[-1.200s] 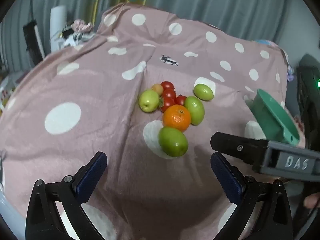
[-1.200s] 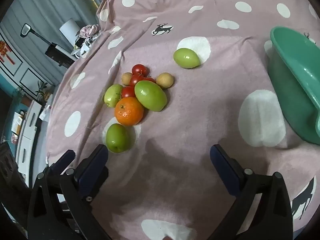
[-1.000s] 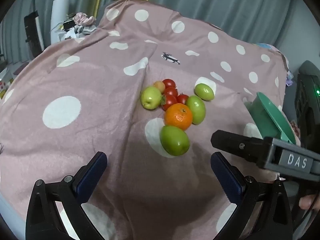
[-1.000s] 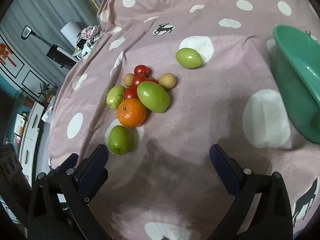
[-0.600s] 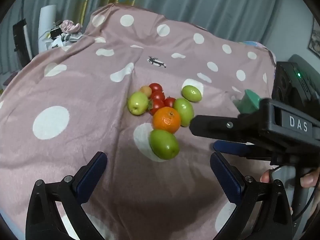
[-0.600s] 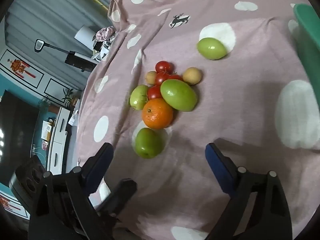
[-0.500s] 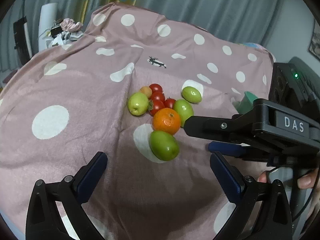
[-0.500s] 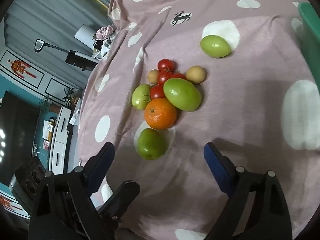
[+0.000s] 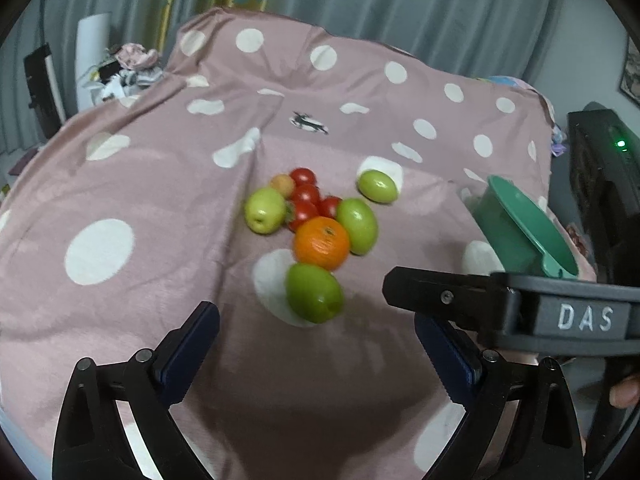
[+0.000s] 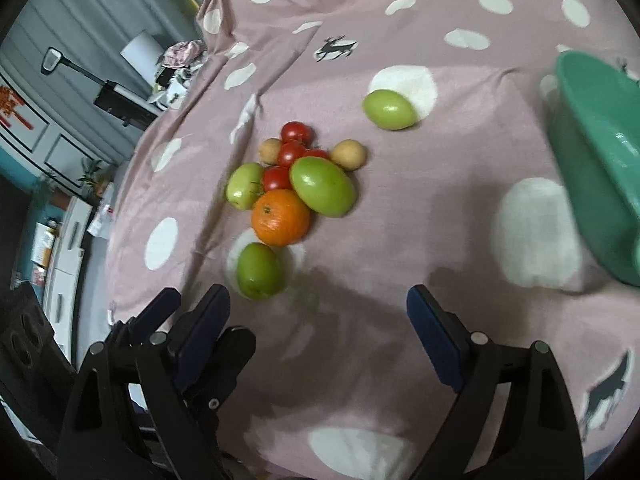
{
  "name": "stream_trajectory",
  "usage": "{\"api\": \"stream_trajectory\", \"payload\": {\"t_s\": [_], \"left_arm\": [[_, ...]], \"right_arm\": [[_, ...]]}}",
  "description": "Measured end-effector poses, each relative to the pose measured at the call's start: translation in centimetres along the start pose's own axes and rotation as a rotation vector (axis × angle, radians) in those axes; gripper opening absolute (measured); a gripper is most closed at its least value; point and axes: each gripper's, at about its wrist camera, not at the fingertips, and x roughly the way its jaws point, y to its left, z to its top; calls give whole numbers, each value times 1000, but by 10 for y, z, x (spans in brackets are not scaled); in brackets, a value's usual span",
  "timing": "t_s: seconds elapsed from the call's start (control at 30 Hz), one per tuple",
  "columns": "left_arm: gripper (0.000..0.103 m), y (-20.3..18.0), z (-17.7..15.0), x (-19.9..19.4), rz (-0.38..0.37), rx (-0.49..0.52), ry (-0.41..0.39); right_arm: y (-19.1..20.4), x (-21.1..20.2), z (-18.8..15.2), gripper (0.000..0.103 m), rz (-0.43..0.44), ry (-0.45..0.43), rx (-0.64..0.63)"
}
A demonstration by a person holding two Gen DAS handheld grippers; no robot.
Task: Organize fruits
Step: 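Move both grippers toward the fruit pile, open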
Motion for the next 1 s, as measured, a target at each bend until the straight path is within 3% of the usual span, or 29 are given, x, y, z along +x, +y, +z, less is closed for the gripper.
{"api": "stream_trajectory", "payload": {"t_s": [0.2,0.3,0.4,0.47,0.53,0.67,1.0], "left_arm": [[98,-2,-3,10,-5,-34,29],[99,5,-4,14,-77,-92,70],[100,-2,-4,14,-37,-66,83],[102,-10,-7,17,5,-27,92],[102,-21,-11,22,84,38,112],[102,-31,-19,29,207,99,114],[102,-21,-14,20,166,-23,60]], "right_arm": [[-17,-18,-13,95,-88,-39,16],[-29,-20,-19,97,-99,-38,37],[-46,-21,-26,98,-65,-11,82],[-50,-21,-31,98,-100,-6,81],[-53,-23,-36,98,-135,-11,79],[-59,-27,-38,97,-101,-13,88],[-62,-29,-37,98,-119,-13,99]]}}
